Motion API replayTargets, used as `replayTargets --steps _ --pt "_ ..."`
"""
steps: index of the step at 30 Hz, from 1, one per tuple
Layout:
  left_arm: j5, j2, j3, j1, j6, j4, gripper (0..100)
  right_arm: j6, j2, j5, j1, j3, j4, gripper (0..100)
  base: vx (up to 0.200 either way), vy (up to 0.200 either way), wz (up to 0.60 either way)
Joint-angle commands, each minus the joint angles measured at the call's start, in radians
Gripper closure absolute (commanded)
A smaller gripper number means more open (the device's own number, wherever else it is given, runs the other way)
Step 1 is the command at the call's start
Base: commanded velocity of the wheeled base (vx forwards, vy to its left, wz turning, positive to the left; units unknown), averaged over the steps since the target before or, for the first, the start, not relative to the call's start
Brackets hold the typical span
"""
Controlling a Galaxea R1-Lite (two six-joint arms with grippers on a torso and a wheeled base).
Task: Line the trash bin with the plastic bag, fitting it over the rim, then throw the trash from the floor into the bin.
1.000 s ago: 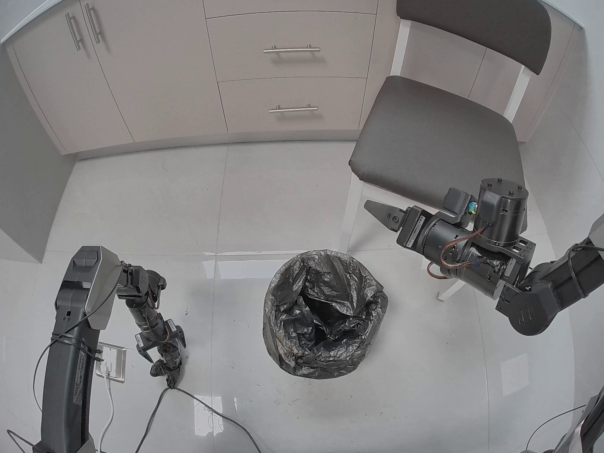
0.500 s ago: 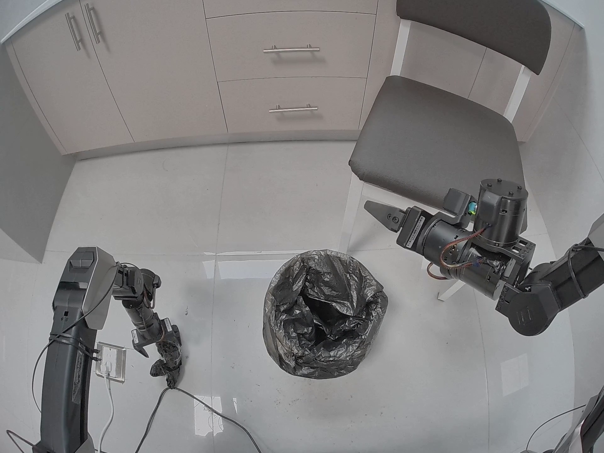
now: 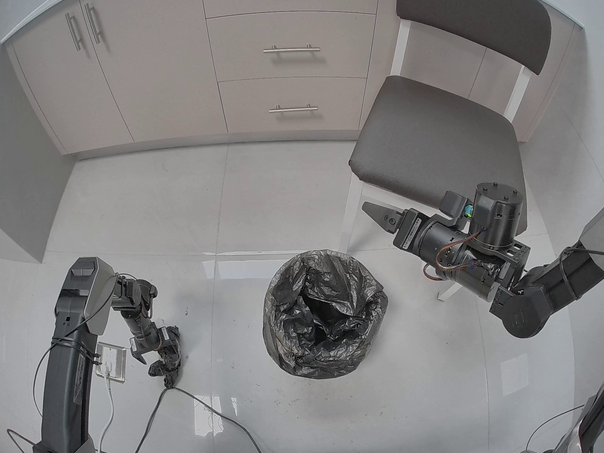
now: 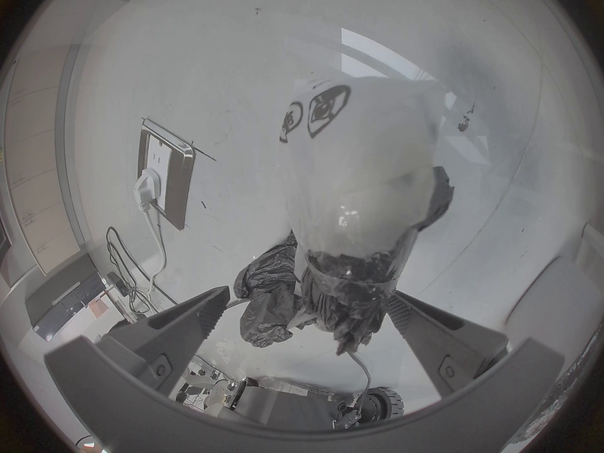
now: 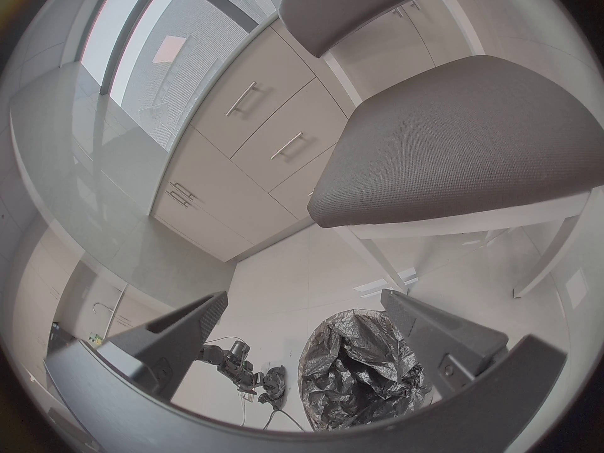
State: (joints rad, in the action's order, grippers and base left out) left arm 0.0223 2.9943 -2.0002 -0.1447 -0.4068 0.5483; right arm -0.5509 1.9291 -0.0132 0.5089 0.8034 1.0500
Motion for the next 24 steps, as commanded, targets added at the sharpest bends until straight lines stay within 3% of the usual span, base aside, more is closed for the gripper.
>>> replayTargets --steps 1,12,13,24 --pt "0.004 0.012 0.0 -0.009 0.002 -0.007 0 0.0 0.014 -0.001 0.0 -0.004 0.004 0 0.0 0.0 0.0" --pt "0.004 0.043 0.0 -0.009 0.005 -0.056 0 0.0 0.014 0.001 0.0 -0.006 0.004 0 0.0 0.0 0.0" --pt "0.002 0.049 0.0 -0.009 0.005 -0.064 100 0.0 0.014 0.001 0.0 -0.006 0.004 0 0.0 0.0 0.0" --pt "-0.024 0.055 0.0 -0.006 0.002 -0.064 100 0.0 0.013 -0.001 -0.001 -0.006 0.022 0 0.0 0.0 0.0"
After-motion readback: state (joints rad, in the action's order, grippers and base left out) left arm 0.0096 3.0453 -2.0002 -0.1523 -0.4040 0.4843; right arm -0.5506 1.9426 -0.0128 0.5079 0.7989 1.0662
